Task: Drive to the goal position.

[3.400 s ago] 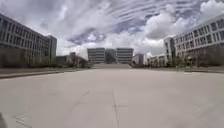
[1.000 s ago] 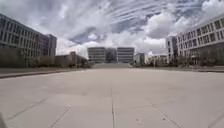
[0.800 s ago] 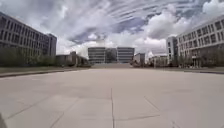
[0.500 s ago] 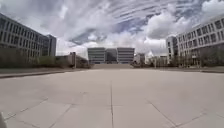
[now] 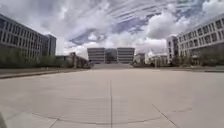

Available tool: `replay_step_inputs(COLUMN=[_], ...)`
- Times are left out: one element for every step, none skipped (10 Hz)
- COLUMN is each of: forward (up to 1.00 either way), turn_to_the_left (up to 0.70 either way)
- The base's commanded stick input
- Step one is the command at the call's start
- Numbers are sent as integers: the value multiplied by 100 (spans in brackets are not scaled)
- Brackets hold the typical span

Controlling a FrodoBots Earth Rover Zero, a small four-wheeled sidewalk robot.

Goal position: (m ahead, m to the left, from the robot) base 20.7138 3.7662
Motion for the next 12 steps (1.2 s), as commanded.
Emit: replay_step_inputs(forward=[100,100,100,100,100,100,100,100,100,100,100,100], turn_to_the_left=[2,5,19,34,36,8,0,0,0,0,0,0])
